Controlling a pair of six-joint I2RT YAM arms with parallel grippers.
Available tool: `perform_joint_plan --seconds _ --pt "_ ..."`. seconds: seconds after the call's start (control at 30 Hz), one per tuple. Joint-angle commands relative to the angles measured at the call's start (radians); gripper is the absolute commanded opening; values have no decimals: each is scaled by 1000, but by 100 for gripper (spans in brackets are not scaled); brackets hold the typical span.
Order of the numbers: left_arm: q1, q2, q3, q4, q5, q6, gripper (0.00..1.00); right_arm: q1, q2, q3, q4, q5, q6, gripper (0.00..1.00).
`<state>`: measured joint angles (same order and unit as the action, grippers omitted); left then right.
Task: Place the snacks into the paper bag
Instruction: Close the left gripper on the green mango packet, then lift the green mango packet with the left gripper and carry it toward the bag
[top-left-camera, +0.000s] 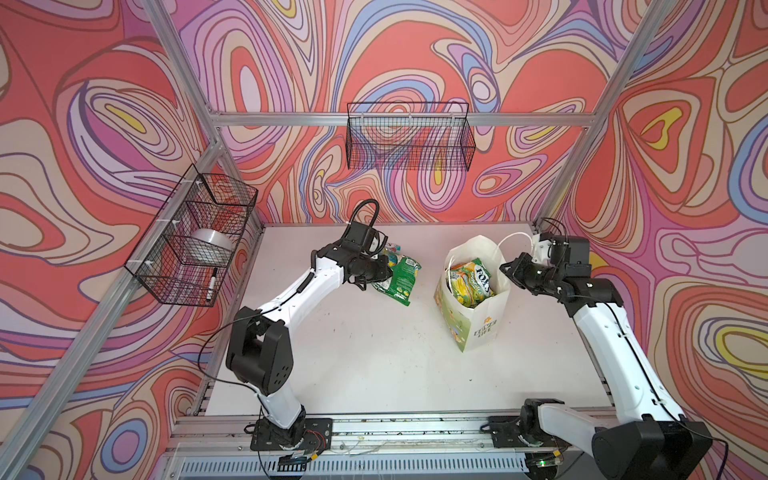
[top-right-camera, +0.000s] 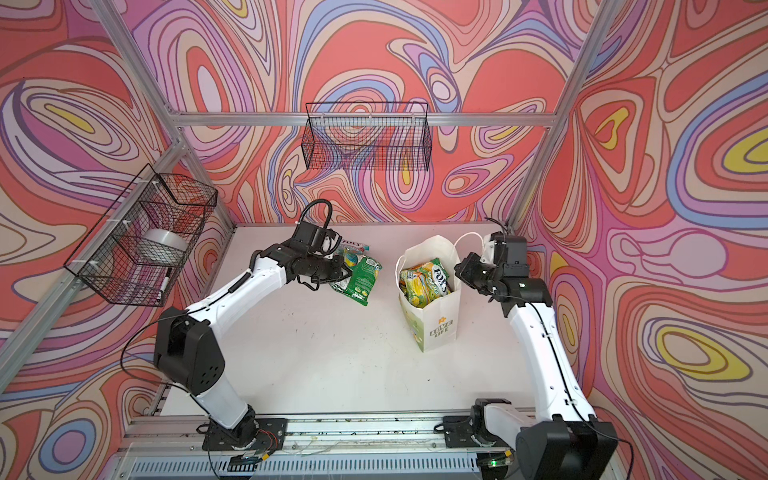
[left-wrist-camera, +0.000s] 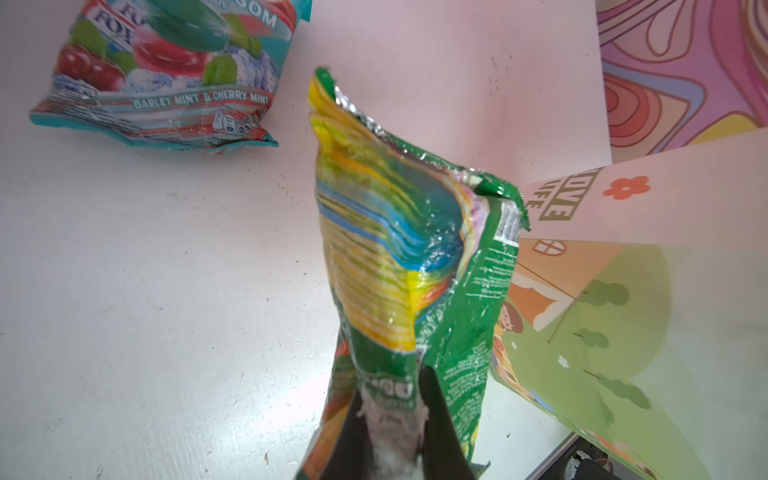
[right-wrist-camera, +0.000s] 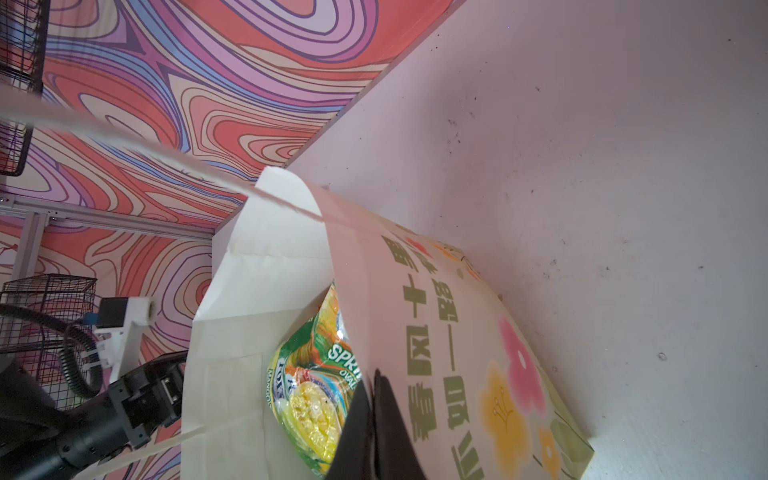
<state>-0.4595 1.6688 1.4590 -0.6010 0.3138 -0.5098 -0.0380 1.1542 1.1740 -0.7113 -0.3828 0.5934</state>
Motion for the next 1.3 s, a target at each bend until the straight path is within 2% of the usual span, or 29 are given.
perform_joint_plan --seconds 0.0,0.4,0.7,0.93,1.27 --pt "-5 -78 -27 -14 -43 -14 1 -2 -29 6 16 -17 -9 0" --pt "-4 -362 -35 -103 -89 -30 1 -1 -33 -6 29 -19 -9 0" --pt "-6 -466 46 -146 -45 -45 1 0 -40 -7 39 -10 -2 0" --pt "-48 -433 180 -136 -16 -50 1 0 -34 -3 29 -11 -9 0" --pt "-227 -217 487 -126 -30 -11 2 0 -35 -9 40 -24 -8 0"
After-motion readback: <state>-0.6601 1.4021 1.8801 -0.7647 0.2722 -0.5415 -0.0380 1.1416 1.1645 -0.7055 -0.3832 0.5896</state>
